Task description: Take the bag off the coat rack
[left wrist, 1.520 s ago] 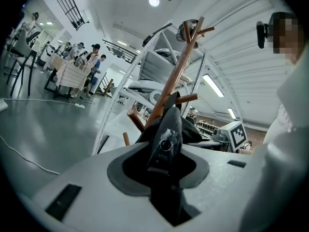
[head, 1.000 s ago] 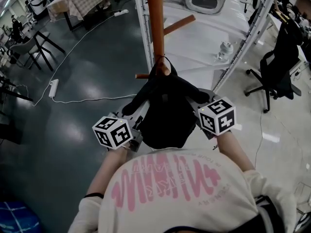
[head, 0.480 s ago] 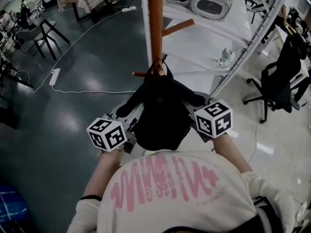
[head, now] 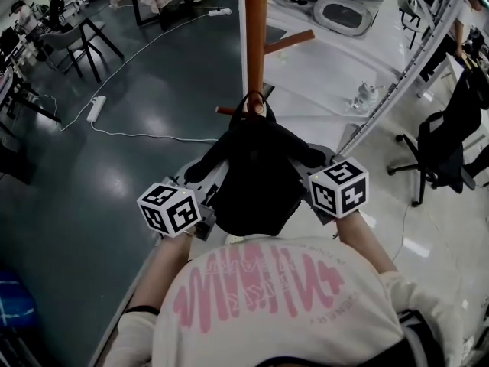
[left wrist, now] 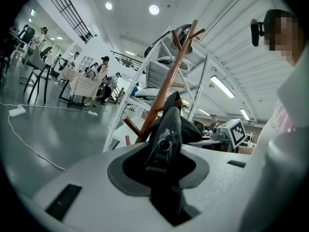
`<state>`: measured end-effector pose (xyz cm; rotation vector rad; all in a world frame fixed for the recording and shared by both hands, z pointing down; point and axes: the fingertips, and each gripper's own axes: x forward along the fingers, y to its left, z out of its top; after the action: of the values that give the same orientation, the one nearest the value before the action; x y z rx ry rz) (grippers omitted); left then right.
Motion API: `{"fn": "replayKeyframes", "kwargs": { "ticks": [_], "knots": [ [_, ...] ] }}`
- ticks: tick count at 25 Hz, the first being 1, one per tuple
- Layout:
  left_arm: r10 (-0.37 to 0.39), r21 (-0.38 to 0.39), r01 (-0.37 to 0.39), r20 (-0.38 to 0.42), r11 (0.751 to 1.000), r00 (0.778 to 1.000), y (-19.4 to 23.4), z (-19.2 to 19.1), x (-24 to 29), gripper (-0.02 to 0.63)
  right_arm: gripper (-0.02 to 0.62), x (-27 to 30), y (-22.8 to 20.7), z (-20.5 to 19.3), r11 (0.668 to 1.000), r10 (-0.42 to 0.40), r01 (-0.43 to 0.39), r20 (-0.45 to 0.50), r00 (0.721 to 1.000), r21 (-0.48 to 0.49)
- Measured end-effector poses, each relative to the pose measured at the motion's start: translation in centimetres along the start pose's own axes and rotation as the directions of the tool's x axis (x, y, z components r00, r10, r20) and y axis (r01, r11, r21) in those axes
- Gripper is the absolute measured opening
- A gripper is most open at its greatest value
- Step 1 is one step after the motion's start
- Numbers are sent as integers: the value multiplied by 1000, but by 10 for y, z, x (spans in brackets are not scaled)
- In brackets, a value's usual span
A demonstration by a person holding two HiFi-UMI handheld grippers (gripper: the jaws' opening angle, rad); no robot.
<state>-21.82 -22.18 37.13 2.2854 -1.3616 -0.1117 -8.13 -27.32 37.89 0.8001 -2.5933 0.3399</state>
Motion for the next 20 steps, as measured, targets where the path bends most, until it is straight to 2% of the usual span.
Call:
{"fn": "replayKeyframes", "kwargs": {
  "ticks": [7, 20],
  "knots": [
    [14, 18, -14, 3, 1000, 1000, -12, -1, 2, 98, 69, -9, -4, -2, 1000, 16, -16, 16, 1000, -1],
    [51, -3, -51, 25, 999, 998, -28, -12, -1, 98, 69, -20, -6, -9, 998, 52, -52, 3, 999, -30]
  ]
}}
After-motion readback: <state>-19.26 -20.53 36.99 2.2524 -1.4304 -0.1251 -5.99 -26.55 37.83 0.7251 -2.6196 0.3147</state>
